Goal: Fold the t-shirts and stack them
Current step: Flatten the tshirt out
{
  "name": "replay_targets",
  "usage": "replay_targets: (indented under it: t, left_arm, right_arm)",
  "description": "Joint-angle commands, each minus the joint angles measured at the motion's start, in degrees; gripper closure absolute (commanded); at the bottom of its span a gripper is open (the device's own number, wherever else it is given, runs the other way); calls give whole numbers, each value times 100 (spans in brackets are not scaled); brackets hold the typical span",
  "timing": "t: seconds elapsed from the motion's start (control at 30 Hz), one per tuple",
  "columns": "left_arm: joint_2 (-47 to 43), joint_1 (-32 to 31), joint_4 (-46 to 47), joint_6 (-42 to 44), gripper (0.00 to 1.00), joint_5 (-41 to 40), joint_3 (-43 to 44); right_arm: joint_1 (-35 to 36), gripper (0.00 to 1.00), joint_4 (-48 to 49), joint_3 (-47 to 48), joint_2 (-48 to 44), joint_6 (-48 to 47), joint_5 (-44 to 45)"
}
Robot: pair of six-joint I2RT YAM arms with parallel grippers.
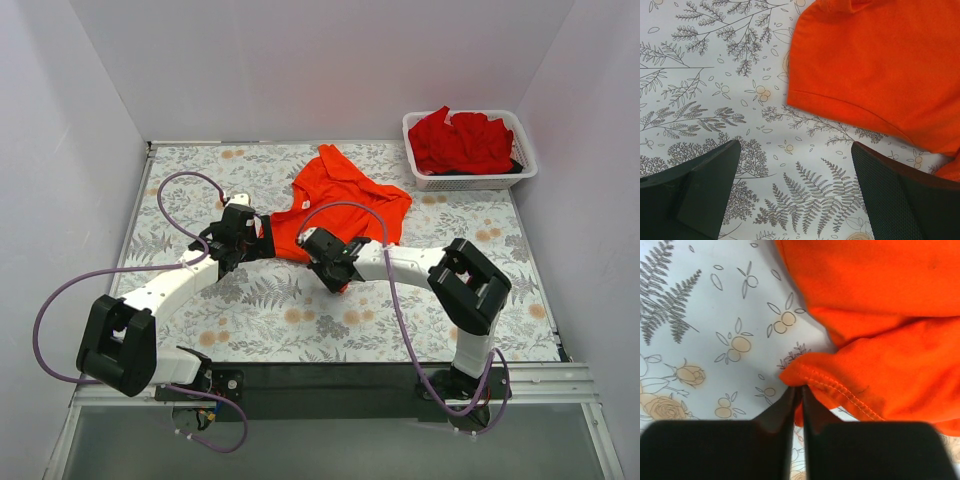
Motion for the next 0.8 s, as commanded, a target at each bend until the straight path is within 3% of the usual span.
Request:
replay_targets:
  t: [0.0, 0.03, 0.27, 0.4, 0.53, 0.77]
  left_arm:
    - [-198, 32, 44, 13, 7, 27, -8]
    - [-189, 32, 52, 4, 7, 44, -8]
    - [12, 32, 79, -92, 6, 202, 45]
    - [223, 32, 123, -216, 6, 360, 185]
    - [671, 32, 184, -391, 6, 501, 422]
    - [1515, 32, 184, -664, 8, 317, 853]
  right_arm:
    - [0, 92, -68, 19, -37, 107, 460]
    - [-35, 98, -60, -7, -116, 116, 530]
    - [-711, 99, -104, -429, -1521, 370, 549]
    - [-1510, 99, -77, -709, -2522, 414, -144]
    - [-2362, 99, -25, -947, -2973, 406, -847]
    - [-2716, 99, 160, -1281, -3307, 397, -1236]
